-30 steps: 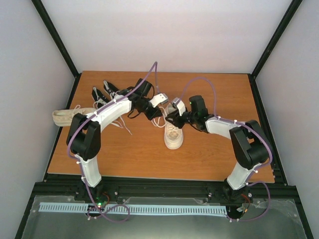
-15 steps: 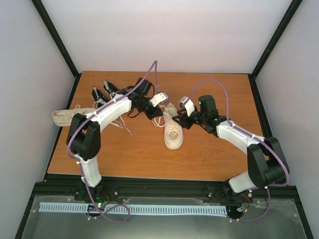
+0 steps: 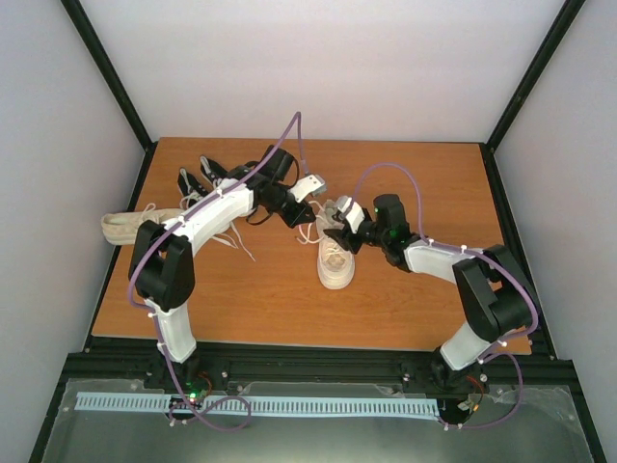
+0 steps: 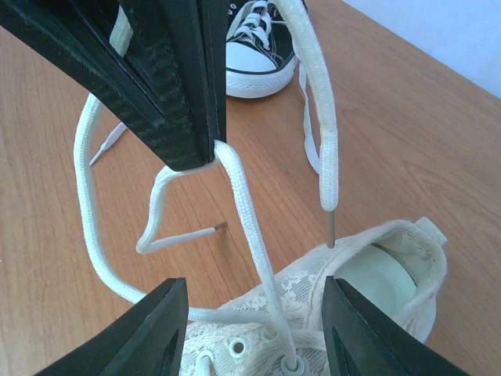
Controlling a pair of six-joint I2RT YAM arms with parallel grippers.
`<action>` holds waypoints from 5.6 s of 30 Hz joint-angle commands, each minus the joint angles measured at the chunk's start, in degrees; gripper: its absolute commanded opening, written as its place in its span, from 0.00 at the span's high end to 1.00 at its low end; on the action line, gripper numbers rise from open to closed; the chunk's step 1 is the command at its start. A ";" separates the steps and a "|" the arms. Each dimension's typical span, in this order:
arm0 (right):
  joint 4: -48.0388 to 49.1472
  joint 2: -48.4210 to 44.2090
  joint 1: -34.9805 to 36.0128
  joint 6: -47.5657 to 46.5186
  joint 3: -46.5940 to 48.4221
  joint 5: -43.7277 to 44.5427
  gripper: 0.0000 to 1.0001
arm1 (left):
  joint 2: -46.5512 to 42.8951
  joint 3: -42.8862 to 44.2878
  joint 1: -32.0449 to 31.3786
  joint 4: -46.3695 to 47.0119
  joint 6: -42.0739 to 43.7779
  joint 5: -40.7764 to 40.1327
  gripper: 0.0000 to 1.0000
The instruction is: Tie the shoes
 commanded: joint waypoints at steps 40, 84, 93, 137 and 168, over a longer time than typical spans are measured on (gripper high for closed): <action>6.01 3.01 1.51 -1.66 1.32 1.99 0.97 | 4.68 2.11 1.29 -3.57 13.10 -1.44 0.25; 4.27 2.69 1.49 -2.41 1.14 2.82 0.97 | 19.51 7.22 1.50 -4.20 -4.49 -26.97 0.58; 4.12 2.73 1.53 -2.60 1.27 3.08 0.97 | 20.52 9.26 0.80 -5.40 -4.03 -25.44 0.85; 5.30 0.09 0.43 -3.30 0.86 2.21 0.97 | 0.48 0.76 0.09 -6.94 22.45 9.49 0.99; -1.61 -2.11 -0.97 -10.94 3.02 4.81 0.60 | 14.47 11.30 1.24 -9.67 23.19 7.53 0.99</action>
